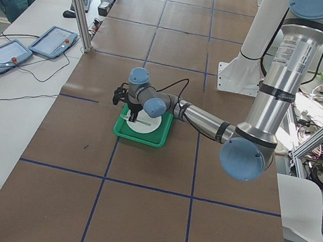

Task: Place fork
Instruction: 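Lift the fork and carry it to the tray edge beside the plate, then lower the fork onto the tray and open the left gripper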

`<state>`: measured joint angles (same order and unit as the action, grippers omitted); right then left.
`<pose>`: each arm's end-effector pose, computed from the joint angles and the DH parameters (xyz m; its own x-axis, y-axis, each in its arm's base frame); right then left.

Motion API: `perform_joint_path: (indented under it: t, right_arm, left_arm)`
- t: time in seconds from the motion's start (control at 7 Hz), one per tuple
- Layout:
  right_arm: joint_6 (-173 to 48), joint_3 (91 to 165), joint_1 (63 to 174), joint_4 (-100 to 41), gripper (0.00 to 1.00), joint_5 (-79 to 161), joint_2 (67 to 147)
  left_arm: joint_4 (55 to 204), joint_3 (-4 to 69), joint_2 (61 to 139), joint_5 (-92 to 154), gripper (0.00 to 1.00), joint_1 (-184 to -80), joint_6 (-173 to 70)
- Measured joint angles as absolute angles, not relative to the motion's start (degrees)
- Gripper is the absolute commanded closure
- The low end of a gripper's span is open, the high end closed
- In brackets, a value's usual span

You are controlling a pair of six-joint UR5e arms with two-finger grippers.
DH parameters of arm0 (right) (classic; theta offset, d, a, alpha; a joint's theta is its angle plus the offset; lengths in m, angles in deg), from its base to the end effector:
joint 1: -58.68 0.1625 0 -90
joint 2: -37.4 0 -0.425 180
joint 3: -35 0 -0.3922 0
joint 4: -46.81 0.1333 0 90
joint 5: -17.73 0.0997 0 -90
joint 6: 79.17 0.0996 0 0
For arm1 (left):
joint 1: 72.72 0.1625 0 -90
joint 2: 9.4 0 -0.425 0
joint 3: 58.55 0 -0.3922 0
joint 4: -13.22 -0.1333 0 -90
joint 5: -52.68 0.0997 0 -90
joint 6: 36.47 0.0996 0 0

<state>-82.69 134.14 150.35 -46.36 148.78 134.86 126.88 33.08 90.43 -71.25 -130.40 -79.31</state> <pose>0.0805 -0.4324 0.6501 0.7537 -0.0224 0.6569 0.0172 0.9997 0.0144 0.2477 -0.5368 0.5136 0.6856 0.0543 -0.7259 0.0394 0.9930 0.1114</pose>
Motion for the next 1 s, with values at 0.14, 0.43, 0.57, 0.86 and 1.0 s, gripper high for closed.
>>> perform_joint_path:
  t: [0.14,0.43,0.57,0.86,1.0]
  right_arm:
    - [-82.7,134.1,150.4,-46.4,0.00,148.8,134.9]
    - [-82.7,134.1,150.4,-46.4,0.00,148.8,134.9]
    - [-82.7,134.1,150.4,-46.4,0.00,148.8,134.9]
    - [-82.7,134.1,150.4,-46.4,0.00,148.8,134.9]
    - [-82.7,134.1,150.4,-46.4,0.00,148.8,134.9]
  left_arm:
    - [127.2,32.9,89.4,-71.2,1.00,-131.1,-77.1]
    - [127.5,32.6,87.7,-71.1,1.00,-131.4,-75.1]
    - [127.5,32.6,87.4,-71.1,1.00,-131.4,-75.0]
    - [127.6,32.8,87.2,-71.2,1.00,-131.4,-75.4]
    - [127.6,32.9,87.3,-71.2,0.29,-131.3,-75.5]
